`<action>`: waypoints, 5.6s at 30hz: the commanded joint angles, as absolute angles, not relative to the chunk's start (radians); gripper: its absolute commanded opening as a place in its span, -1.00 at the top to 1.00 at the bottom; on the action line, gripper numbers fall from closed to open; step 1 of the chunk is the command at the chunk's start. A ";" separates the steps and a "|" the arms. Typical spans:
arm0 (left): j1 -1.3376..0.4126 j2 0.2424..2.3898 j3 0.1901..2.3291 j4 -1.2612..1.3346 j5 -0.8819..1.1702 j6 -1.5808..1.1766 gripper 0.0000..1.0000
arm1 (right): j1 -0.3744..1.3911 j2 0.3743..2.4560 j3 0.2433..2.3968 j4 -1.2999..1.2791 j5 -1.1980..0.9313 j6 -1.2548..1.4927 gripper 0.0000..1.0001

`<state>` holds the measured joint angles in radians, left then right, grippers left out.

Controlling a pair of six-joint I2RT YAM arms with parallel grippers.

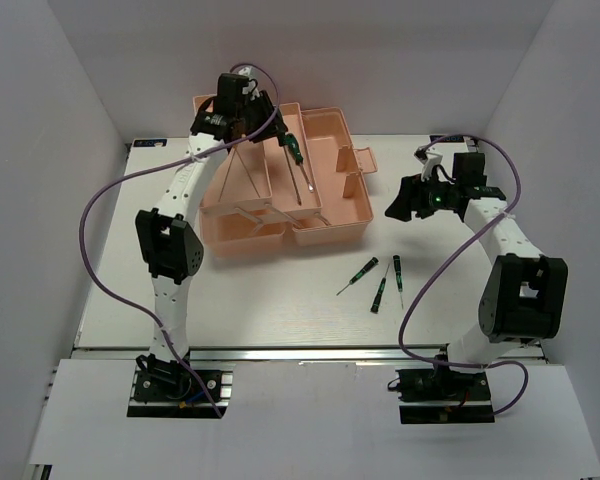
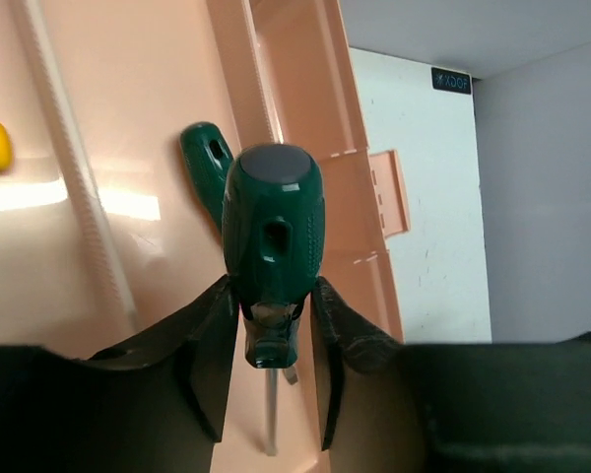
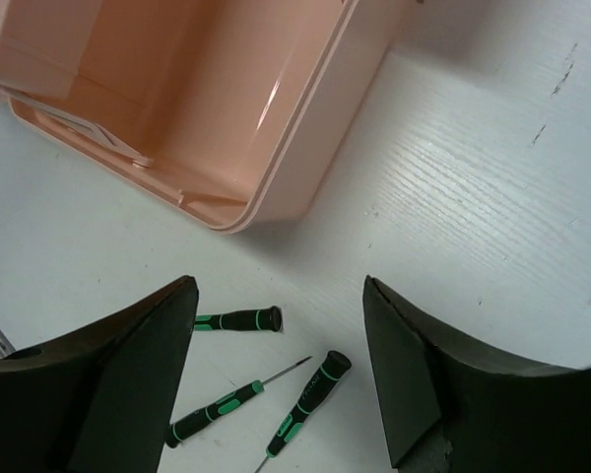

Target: Sort the tools into containers

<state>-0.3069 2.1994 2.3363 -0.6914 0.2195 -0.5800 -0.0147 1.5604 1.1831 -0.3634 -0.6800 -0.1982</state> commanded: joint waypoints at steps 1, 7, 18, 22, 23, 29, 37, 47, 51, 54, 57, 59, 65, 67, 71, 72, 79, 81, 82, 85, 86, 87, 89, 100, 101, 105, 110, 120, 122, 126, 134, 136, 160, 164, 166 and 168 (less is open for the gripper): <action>-0.327 2.123 2.347 -0.699 0.195 -0.554 0.08 | -0.014 1.600 1.233 -0.425 -0.675 -0.215 -0.48; -0.325 2.099 2.349 -0.706 0.170 -0.549 -0.08 | -0.005 1.611 1.221 -0.442 -0.612 -0.154 -0.47; -0.325 1.869 2.246 -0.661 0.094 -0.474 0.95 | 0.060 1.606 1.223 -0.523 -0.399 -0.175 -0.16; -0.325 1.627 1.967 -0.601 0.049 -0.404 0.05 | 0.097 1.661 1.236 -0.625 -0.301 -0.230 0.00; -0.325 1.579 1.907 -0.577 0.046 -0.393 -0.08 | 0.101 1.672 1.239 -0.644 -0.261 -0.233 0.08; -0.325 1.257 1.475 -0.514 0.078 -0.406 -0.34 | 0.115 1.730 1.232 -0.741 -0.180 -0.268 0.17; -0.327 1.040 1.177 -0.459 0.048 -0.489 -0.37 | 0.130 1.750 1.170 -0.719 -0.155 -0.262 0.14; -0.510 1.126 1.181 -0.469 0.015 -0.439 -0.37 | 0.158 1.789 1.129 -0.683 -0.161 -0.190 0.14; -0.662 1.228 1.213 -0.454 -0.109 -0.397 -0.37 | 0.158 1.816 1.086 -0.650 -0.097 -0.150 0.25; -0.776 1.299 1.242 -0.448 -0.156 -0.344 -0.38 | 0.160 1.847 1.078 -0.652 -0.038 -0.101 0.58; -0.853 1.371 1.238 -0.388 -0.189 -0.290 -0.38 | 0.158 1.816 1.037 -0.624 -0.038 -0.089 0.84; -0.876 1.405 1.204 -0.304 -0.164 -0.258 -0.38 | 0.158 1.793 1.025 -0.612 -0.048 -0.090 1.00; -0.879 1.466 1.102 -0.086 -0.058 -0.170 -0.37 | 0.123 1.655 1.243 -0.713 -0.271 -0.259 1.00; -0.879 1.508 1.092 -0.045 -0.005 -0.153 -0.37 | 0.109 1.625 1.377 -0.797 -0.473 -0.398 1.00; -0.879 1.594 1.111 -0.034 0.075 -0.135 -0.37 | 0.133 1.620 1.514 -0.747 -0.623 -0.385 1.00; -0.880 1.611 1.126 -0.035 0.089 -0.132 -0.37 | 0.144 1.659 1.607 -0.741 -0.636 -0.371 1.00; -0.905 1.707 1.141 -0.008 0.074 -0.135 -0.37 | 0.313 1.923 1.983 -0.626 -0.482 -0.143 0.93; -0.913 1.741 1.155 0.021 0.037 -0.129 -0.37 | 0.344 2.001 2.015 -0.591 -0.447 -0.080 0.69; -0.916 1.755 1.172 0.029 0.034 -0.126 -0.37 | 0.356 2.026 2.040 -0.586 -0.422 -0.074 0.48; -0.920 1.811 1.206 0.035 0.015 -0.126 -0.37 | 0.360 2.085 2.052 -0.561 -0.388 -0.058 0.14; -0.923 1.839 1.230 0.034 0.014 -0.127 -0.37 | 0.360 2.092 2.054 -0.563 -0.384 -0.061 0.05; -0.925 1.851 1.239 0.035 -0.006 -0.129 -0.37 | 0.359 2.100 2.052 -0.564 -0.383 -0.069 -0.03; -0.931 1.880 1.258 0.055 -0.020 -0.127 -0.37 | 0.353 2.091 2.046 -0.566 -0.388 -0.074 -0.24; -0.950 2.023 1.387 0.006 -0.002 -0.114 -0.21 | 0.123 1.815 1.771 -0.494 -0.540 -0.041 -0.29; -0.951 2.025 1.388 0.005 0.000 -0.112 -0.21 | 0.103 1.798 1.744 -0.492 -0.543 -0.044 -0.29; -0.963 2.026 1.385 -0.021 0.060 -0.104 -0.21 | 0.028 1.734 1.619 -0.494 -0.555 -0.095 -0.29; -0.985 2.052 1.396 -0.049 0.084 -0.095 -0.19 | -0.020 1.654 1.465 -0.471 -0.551 -0.118 -0.32; -1.023 2.123 1.387 -0.098 -0.145 -0.087 0.18 | -0.038 1.612 1.394 -0.459 -0.581 -0.084 -0.32; -1.028 2.140 1.384 -0.104 -0.187 -0.083 0.32 | -0.040 1.597 1.384 -0.450 -0.584 -0.086 -0.32; -1.045 2.151 1.387 -0.136 -0.276 -0.074 0.84 | -0.046 1.577 1.353 -0.436 -0.589 -0.087 -0.32; -1.062 2.034 1.477 -0.215 -0.328 -0.058 1.00 | -0.072 1.490 1.263 -0.397 -0.583 -0.169 -0.79; -1.062 1.994 1.489 -0.203 -0.322 -0.057 1.00 | -0.086 1.476 1.233 -0.373 -0.595 -0.184 -0.78; -0.741 2.269 2.247 -0.442 -0.440 -0.390 0.64 | -0.065 1.526 1.152 -0.676 -0.694 -0.353 -0.28; -0.727 2.275 2.240 -0.428 -0.422 -0.405 0.17 | 0.055 1.528 1.089 -0.696 -0.580 -0.284 -0.29; -0.726 2.260 2.237 -0.419 -0.417 -0.402 0.06 | 0.132 1.505 1.057 -0.661 -0.508 -0.197 -0.27; -0.726 2.240 2.238 -0.408 -0.411 -0.402 0.03 | 0.199 1.493 1.022 -0.638 -0.419 -0.125 -0.22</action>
